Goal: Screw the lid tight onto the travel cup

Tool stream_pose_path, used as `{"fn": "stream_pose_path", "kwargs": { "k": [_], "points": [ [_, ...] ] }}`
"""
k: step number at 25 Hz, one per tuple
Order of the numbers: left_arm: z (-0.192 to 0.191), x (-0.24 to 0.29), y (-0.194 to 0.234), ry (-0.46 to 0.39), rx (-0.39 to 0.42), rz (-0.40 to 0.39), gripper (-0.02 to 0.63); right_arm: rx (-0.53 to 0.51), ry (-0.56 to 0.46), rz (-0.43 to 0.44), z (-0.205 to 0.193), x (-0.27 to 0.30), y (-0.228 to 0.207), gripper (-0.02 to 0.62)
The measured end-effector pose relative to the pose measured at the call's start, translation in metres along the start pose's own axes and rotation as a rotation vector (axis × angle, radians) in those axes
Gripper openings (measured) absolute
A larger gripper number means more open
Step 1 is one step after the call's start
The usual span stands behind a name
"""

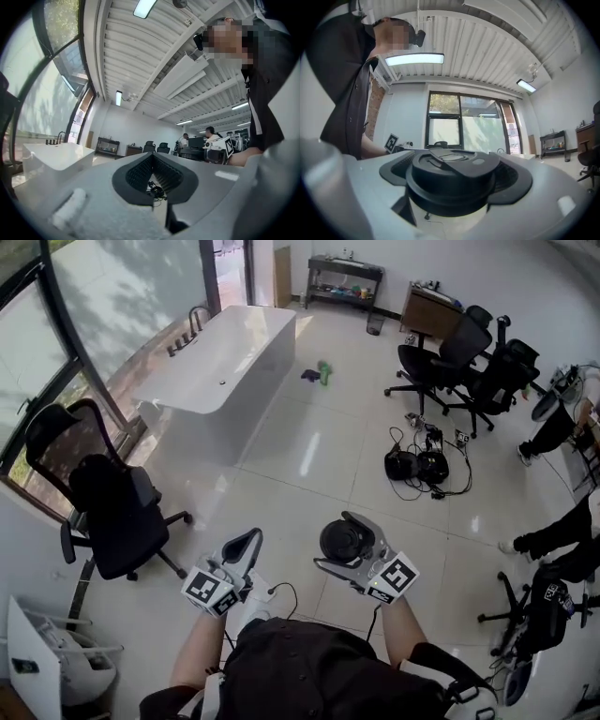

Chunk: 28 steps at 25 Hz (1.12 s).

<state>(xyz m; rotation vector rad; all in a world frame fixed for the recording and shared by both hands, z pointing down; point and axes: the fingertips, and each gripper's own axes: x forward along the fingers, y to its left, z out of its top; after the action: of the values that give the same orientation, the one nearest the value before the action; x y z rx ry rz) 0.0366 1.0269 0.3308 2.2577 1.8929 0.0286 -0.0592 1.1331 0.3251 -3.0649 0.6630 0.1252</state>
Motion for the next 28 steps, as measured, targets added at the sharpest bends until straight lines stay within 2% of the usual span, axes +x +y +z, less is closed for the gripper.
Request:
{"fn": "stream_pose_path", "kwargs": {
  "k": [5,9,15,19,23,28],
  "points": [
    [-0.018,-0.055,0.008,0.036,-0.012,0.170,0.003,0.069,-0.008,0.165,-0.019,0.026,0.029,0.488],
    [-0.012,-0.089,0.012,0.042,-0.001,0.285,0.003,0.124,0.001,0.286,-0.032,0.053,0.048,0.488],
    [0.014,-0.150,0.036,-0.009,-0.009,0.437,0.003,0.120,0.007,0.444,-0.026,0.113,0.100,0.488],
    [0.020,-0.199,0.057,-0.065,0.057,0.488,0.003,0.090,-0.001,0.555,-0.017,0.157,0.139,0.488],
    [0.040,-0.270,0.086,-0.071,0.082,0.559,0.003,0.073,-0.018,0.634,-0.006,0.214,0.199,0.488],
    [0.068,-0.375,0.113,-0.070,0.122,0.707,0.003,0.082,-0.012,0.772,0.008,0.276,0.293,0.488]
  ]
}}
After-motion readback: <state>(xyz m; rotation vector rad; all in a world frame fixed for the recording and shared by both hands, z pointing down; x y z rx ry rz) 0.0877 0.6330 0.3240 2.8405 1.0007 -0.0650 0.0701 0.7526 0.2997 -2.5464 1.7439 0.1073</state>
